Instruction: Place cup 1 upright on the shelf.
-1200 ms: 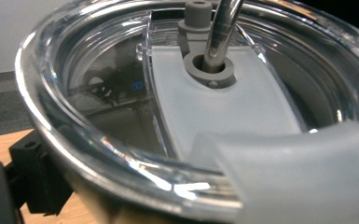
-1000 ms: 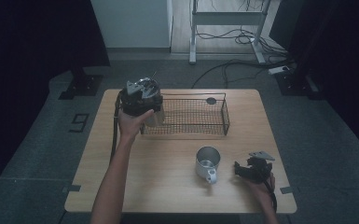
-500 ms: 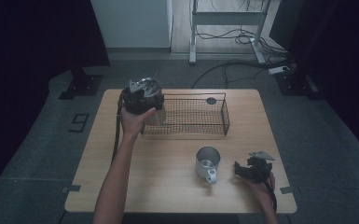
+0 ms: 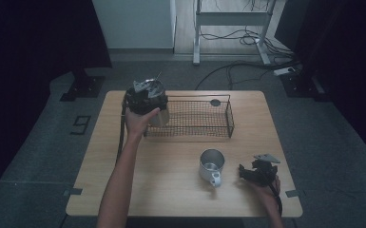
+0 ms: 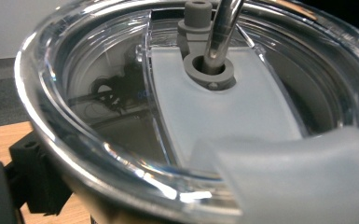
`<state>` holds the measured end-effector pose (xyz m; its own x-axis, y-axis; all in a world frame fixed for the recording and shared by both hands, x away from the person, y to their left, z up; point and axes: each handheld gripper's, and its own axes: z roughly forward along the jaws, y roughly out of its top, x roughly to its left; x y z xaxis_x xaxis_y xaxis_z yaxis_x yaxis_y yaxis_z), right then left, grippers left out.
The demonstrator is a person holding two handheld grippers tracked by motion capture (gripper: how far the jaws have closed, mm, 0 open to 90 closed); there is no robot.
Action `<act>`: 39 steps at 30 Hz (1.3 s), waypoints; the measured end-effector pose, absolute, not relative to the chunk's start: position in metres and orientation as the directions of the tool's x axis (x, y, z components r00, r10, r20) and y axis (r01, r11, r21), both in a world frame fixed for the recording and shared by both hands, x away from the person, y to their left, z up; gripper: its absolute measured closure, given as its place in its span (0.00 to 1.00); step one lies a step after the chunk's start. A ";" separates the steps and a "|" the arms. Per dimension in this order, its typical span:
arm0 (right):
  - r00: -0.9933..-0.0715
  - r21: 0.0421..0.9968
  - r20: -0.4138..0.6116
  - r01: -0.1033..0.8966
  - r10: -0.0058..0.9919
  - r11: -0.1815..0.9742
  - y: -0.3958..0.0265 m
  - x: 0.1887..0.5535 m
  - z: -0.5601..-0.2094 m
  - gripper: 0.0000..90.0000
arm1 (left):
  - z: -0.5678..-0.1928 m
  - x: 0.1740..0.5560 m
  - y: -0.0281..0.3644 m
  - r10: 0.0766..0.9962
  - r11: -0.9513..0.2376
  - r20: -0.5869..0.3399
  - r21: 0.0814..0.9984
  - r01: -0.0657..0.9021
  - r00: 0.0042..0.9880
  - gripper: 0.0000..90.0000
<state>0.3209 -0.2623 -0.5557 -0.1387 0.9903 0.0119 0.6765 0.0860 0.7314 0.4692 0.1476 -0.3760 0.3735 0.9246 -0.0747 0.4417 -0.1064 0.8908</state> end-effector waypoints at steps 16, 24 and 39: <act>-0.139 0.732 0.013 0.676 0.990 0.085 -0.262 0.321 -0.556 0.10 | -0.381 0.486 0.136 0.928 -0.134 -0.051 0.878 0.459 0.368 0.04; -0.139 0.731 0.012 0.677 0.990 0.086 -0.262 0.321 -0.556 0.10 | -0.382 0.493 0.129 0.928 -0.141 -0.048 0.873 0.468 0.369 0.04; -0.139 0.731 0.012 0.677 0.990 0.086 -0.262 0.321 -0.556 0.10 | -0.385 0.507 0.117 0.926 -0.144 -0.051 0.869 0.474 0.374 0.04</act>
